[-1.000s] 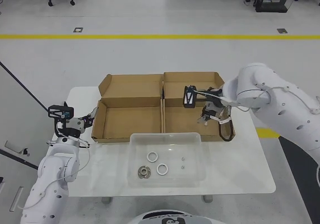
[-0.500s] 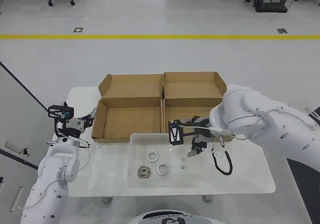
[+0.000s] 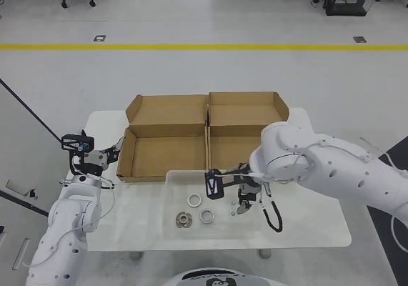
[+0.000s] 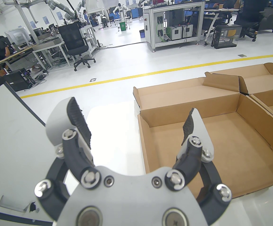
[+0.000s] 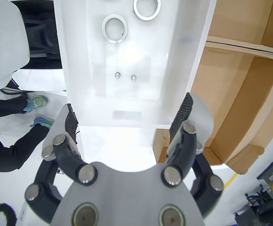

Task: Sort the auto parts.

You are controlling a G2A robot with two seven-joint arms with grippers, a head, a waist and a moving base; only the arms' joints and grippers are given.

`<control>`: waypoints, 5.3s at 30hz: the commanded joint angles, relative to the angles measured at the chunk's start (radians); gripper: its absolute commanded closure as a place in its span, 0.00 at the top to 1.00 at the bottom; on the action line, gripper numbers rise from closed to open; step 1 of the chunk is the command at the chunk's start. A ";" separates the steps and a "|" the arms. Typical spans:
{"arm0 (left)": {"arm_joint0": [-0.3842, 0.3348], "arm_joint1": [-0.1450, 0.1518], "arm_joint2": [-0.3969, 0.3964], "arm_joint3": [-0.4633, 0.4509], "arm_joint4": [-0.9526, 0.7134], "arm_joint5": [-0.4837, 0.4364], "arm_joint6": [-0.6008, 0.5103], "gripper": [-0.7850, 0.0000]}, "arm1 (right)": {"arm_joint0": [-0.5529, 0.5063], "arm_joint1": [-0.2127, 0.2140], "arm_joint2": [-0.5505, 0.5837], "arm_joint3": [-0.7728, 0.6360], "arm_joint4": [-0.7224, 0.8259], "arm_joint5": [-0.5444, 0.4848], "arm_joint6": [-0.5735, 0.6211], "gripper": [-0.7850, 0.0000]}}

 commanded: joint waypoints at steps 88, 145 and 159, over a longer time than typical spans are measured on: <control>0.000 0.000 0.000 0.000 0.000 0.000 0.000 1.00 | -0.250 -0.118 -0.025 0.142 -0.271 0.022 0.001 0.47; 0.000 0.000 0.000 0.000 0.000 0.000 0.000 1.00 | -0.311 -0.150 0.027 0.190 -0.342 -0.002 -0.002 0.25; 0.000 0.000 0.000 0.000 0.000 0.000 0.000 1.00 | -0.309 -0.150 0.028 0.190 -0.343 0.001 0.001 0.00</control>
